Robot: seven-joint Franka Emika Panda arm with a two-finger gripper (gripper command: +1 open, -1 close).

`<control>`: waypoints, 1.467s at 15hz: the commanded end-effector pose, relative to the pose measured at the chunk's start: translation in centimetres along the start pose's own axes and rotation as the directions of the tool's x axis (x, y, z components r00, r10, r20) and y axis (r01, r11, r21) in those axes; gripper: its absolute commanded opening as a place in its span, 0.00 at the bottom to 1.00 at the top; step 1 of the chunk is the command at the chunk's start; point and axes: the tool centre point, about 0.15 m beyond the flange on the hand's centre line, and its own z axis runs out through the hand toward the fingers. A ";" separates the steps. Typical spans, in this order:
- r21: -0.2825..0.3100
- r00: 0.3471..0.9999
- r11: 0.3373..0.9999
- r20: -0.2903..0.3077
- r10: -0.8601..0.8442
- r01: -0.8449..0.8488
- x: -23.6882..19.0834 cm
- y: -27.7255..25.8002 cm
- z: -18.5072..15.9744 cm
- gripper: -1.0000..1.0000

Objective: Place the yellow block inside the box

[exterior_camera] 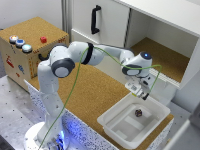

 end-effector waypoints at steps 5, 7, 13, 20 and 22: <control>-0.104 0.994 0.992 0.072 0.077 -0.069 0.3 0.5 4.0 1.00; -0.106 0.997 0.992 0.026 0.075 -0.072 0.5 -0.3 1.4 1.00; -0.109 0.991 0.991 -0.117 0.066 -0.079 1.0 -5.3 -6.9 1.00; -0.067 0.980 0.995 -0.179 -0.083 0.072 3.2 -17.0 -11.2 1.00; -0.064 0.982 0.994 -0.161 -0.096 0.086 3.3 -19.9 -10.7 1.00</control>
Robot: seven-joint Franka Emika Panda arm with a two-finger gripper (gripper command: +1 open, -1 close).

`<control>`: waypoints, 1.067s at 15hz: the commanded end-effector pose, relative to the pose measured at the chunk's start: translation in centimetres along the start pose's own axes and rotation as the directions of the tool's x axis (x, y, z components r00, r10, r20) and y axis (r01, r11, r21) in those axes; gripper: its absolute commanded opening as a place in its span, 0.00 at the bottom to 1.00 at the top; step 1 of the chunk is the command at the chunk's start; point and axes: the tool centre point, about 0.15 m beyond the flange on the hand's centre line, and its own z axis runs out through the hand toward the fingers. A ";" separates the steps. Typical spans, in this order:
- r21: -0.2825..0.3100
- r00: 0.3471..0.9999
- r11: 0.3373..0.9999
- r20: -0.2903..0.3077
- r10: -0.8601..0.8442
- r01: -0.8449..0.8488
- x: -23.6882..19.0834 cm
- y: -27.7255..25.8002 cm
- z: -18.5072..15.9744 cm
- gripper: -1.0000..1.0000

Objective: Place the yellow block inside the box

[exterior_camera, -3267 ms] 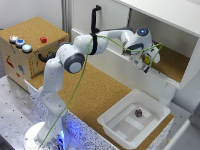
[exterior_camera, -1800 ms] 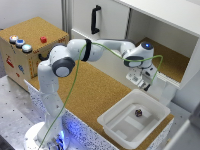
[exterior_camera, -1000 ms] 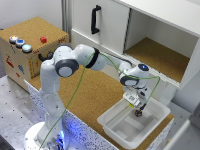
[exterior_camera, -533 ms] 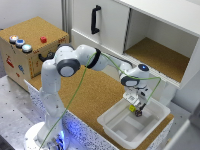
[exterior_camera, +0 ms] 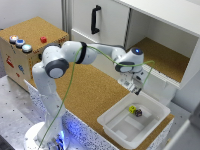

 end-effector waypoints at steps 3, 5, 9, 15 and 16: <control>-0.062 1.000 0.998 -0.002 -0.004 0.004 -0.6 -12.6 0.0 1.00; -0.071 0.999 0.997 0.013 0.031 -0.030 -1.0 -15.9 -0.2 1.00; -0.114 1.000 0.993 0.020 -0.011 0.013 -1.2 -21.7 -0.4 1.00; -0.008 0.983 0.986 -0.075 -0.165 0.165 0.4 -32.1 -0.5 1.00; -0.011 0.980 0.983 -0.079 -0.185 0.184 0.4 -33.9 -0.8 1.00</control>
